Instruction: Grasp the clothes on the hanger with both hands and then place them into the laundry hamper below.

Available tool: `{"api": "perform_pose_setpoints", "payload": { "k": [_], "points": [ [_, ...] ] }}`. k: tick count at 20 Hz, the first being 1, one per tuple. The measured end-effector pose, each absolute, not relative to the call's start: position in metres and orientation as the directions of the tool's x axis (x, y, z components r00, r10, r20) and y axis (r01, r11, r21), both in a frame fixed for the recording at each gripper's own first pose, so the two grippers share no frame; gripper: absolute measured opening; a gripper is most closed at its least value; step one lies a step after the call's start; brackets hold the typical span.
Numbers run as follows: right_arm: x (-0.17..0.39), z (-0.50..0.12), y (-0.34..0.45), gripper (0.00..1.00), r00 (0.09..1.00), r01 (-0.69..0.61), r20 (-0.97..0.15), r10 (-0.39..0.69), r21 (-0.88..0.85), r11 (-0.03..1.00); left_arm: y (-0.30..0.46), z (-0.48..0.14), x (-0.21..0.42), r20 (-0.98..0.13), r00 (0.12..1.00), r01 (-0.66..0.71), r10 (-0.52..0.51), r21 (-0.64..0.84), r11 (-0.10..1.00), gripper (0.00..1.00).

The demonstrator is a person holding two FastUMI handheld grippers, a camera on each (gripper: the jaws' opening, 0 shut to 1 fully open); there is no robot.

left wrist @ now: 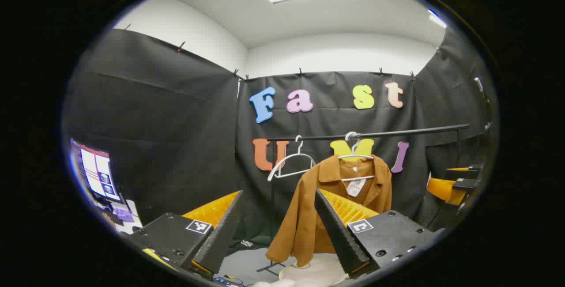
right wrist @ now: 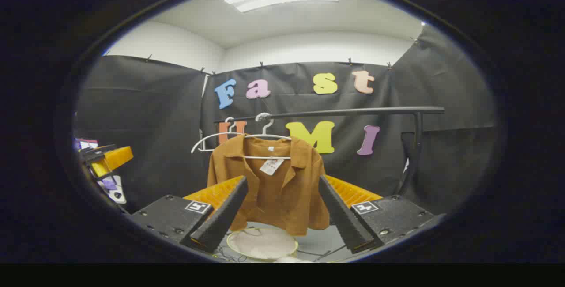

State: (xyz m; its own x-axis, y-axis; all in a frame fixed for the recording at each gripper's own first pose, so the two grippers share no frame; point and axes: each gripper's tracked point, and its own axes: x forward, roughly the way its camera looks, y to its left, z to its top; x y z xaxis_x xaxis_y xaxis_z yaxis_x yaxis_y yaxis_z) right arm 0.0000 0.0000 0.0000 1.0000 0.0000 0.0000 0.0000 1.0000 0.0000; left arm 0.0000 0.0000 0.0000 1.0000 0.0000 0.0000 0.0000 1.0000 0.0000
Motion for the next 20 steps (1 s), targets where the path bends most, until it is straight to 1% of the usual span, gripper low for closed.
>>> {"api": "perform_pose_setpoints", "payload": {
  "k": [7,8,9,14,15,16,19,20],
  "points": [
    [0.001,0.0,0.003,1.0,1.0,0.0,-0.002,0.0,-0.019,1.0,0.001,0.004,0.001,-0.003,1.0,0.02,-0.02,-0.001,1.0,1.0],
    [0.002,-0.001,0.004,0.98,1.0,0.001,-0.003,-0.001,-0.021,1.0,0.0,0.004,0.001,-0.007,1.0,0.022,-0.022,0.001,1.0,1.0],
    [0.003,-0.004,0.005,1.0,1.0,-0.001,-0.005,0.001,-0.021,1.0,0.0,0.003,0.002,-0.011,1.0,0.025,-0.024,0.003,1.0,1.0],
    [0.007,-0.011,0.006,1.0,1.0,0.006,-0.013,-0.006,-0.022,1.0,0.0,-0.002,0.004,-0.021,0.999,0.035,-0.035,0.016,0.999,1.0],
    [0.006,-0.014,0.007,0.98,1.0,0.01,-0.016,-0.01,-0.02,1.0,0.001,-0.003,0.005,-0.025,0.999,0.033,-0.033,0.021,0.999,1.0],
    [0.007,-0.015,0.008,1.0,1.0,0.011,-0.02,-0.012,-0.017,1.0,0.001,-0.004,0.005,-0.028,0.999,0.034,-0.033,0.025,0.999,1.0],
    [0.01,-0.023,0.005,1.0,0.999,0.02,-0.035,-0.021,-0.013,1.0,0.001,-0.01,0.008,-0.037,0.999,0.035,-0.034,0.03,0.999,1.0],
    [0.013,-0.025,0.004,0.98,0.999,0.021,-0.04,-0.022,-0.012,1.0,0.001,-0.012,0.009,-0.039,0.999,0.033,-0.032,0.03,0.999,1.0]
  ]
}}
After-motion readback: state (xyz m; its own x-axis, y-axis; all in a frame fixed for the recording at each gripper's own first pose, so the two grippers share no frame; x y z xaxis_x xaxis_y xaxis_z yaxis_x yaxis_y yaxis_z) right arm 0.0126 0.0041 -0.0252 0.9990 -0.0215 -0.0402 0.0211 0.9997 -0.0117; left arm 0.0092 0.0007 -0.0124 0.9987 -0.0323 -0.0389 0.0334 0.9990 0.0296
